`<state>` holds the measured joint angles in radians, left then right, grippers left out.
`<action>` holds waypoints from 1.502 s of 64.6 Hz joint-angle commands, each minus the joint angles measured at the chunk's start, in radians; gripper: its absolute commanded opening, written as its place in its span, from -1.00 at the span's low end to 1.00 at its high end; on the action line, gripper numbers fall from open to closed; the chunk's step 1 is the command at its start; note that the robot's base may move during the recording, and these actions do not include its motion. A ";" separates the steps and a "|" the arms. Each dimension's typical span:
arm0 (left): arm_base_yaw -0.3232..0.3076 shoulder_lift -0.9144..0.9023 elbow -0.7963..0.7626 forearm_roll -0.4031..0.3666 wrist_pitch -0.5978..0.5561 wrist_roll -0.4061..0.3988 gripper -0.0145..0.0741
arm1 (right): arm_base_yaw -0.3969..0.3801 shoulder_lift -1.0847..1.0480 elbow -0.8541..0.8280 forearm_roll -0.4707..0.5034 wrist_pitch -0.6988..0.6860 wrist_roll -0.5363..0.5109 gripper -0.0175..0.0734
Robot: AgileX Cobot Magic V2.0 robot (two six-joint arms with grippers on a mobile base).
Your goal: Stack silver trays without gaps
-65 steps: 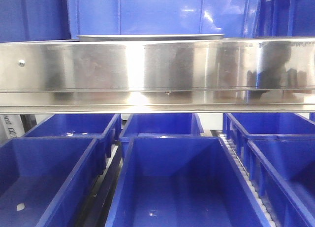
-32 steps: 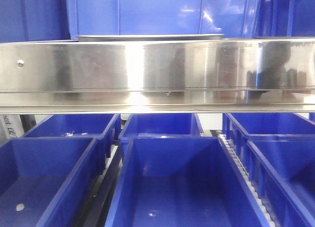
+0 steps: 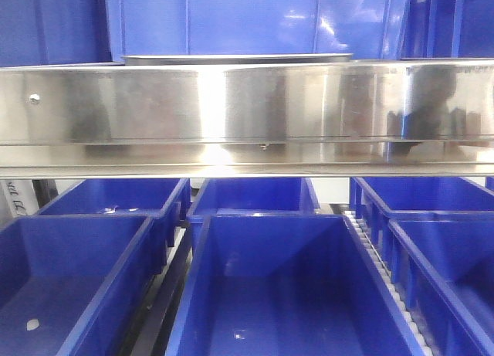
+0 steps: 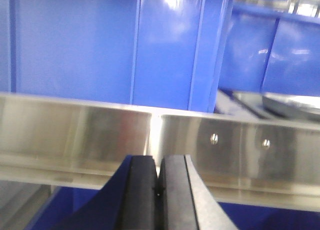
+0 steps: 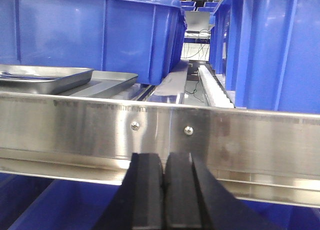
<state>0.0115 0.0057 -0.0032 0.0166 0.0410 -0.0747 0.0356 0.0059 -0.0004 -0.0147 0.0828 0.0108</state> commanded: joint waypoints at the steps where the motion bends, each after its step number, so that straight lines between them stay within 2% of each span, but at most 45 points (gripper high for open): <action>1: 0.005 -0.006 0.003 -0.007 -0.009 0.034 -0.69 | -0.005 -0.006 0.000 0.002 -0.023 -0.003 -0.79; 8: 0.005 -0.006 0.003 -0.050 0.030 0.101 -0.69 | -0.005 -0.006 0.000 0.002 -0.023 -0.003 -0.79; 34: 0.000 -0.006 0.003 -0.055 0.040 0.099 -0.69 | -0.005 -0.006 0.000 0.002 -0.023 -0.003 -0.79; 42: -0.053 -0.006 0.003 -0.053 0.039 0.099 -0.69 | -0.005 -0.006 0.000 0.002 -0.023 -0.003 -0.79; 48: -0.085 -0.006 0.003 -0.006 0.039 0.099 -0.69 | -0.005 -0.006 0.000 0.002 -0.023 -0.003 -0.79; 65: -0.086 -0.006 0.003 -0.017 0.017 0.089 -0.69 | -0.005 -0.006 0.000 0.002 -0.023 -0.003 -0.79; 72: -0.086 -0.006 0.003 -0.017 0.017 0.047 -0.69 | -0.005 -0.006 0.000 0.002 -0.023 -0.003 -0.79; 97: -0.086 -0.006 0.003 -0.017 0.017 0.047 -0.69 | -0.005 -0.006 0.000 0.002 -0.023 -0.003 -0.79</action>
<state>-0.0688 0.0057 0.0022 0.0000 0.0774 -0.0193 0.0356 0.0059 -0.0004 -0.0147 0.0828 0.0108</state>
